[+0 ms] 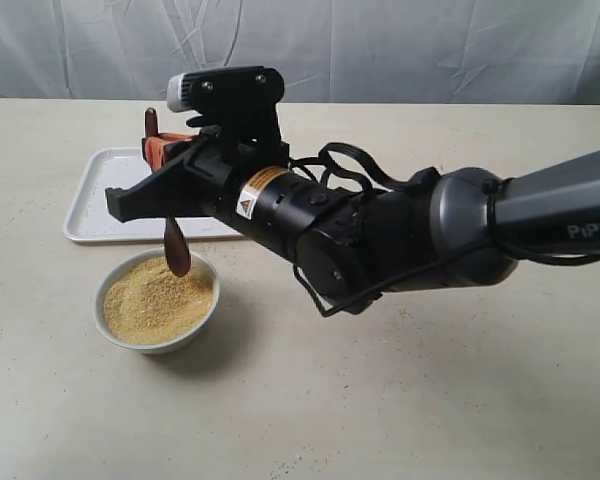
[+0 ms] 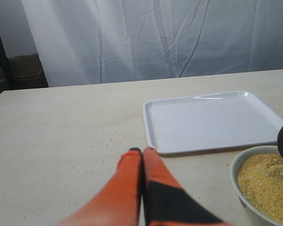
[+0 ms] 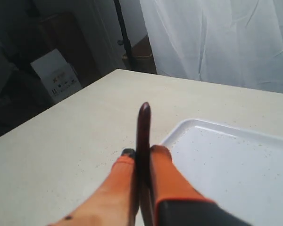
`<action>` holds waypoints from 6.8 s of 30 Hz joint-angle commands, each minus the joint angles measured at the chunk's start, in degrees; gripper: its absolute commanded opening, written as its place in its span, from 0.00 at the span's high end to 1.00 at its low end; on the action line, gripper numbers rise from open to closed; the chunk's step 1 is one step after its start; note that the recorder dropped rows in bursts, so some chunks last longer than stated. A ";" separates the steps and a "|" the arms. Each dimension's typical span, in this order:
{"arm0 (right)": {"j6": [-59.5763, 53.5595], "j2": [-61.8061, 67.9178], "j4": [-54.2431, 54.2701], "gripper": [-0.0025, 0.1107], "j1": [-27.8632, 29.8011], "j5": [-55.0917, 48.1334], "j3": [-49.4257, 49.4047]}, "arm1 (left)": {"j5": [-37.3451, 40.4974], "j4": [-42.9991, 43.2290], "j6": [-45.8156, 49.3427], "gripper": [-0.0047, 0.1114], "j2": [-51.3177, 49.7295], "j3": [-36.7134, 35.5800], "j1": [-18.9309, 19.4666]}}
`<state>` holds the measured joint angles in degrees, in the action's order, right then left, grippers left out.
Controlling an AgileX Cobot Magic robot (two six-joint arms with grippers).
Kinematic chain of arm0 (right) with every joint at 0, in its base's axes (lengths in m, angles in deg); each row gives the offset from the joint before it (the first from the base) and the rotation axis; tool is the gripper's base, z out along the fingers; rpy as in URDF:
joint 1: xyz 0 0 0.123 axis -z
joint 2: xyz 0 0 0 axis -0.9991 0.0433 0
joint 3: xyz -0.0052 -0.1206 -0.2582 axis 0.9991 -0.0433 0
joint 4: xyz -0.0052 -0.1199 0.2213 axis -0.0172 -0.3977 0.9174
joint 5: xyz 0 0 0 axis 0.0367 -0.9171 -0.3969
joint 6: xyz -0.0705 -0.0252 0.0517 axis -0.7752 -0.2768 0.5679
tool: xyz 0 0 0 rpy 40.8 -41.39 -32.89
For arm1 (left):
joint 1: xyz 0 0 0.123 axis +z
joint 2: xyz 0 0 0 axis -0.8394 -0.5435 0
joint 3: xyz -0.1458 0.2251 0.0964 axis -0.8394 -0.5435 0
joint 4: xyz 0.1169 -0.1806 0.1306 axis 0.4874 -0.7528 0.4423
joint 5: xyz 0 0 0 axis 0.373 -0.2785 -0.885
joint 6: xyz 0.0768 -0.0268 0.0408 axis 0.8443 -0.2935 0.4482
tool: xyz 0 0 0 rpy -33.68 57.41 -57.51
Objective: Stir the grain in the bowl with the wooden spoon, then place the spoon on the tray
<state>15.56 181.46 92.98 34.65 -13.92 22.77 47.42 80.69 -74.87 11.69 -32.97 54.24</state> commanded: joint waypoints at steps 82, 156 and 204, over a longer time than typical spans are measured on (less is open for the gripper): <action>-11.30 37.30 -38.96 0.75 3.64 -57.10 65.20 | 0.05 0.00 -0.08 0.96 0.29 -0.28 -0.36; -3.28 -91.07 -8.17 0.98 41.94 -62.78 -32.89 | 0.05 0.00 -0.08 0.96 0.29 -0.28 -0.36; -3.27 -108.74 -7.36 0.98 53.44 -65.67 -38.79 | 0.05 0.00 -0.08 0.96 0.29 -0.28 -0.36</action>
<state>12.58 73.10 85.62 87.82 -79.69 -14.25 47.42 80.69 -74.87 11.69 -32.97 54.24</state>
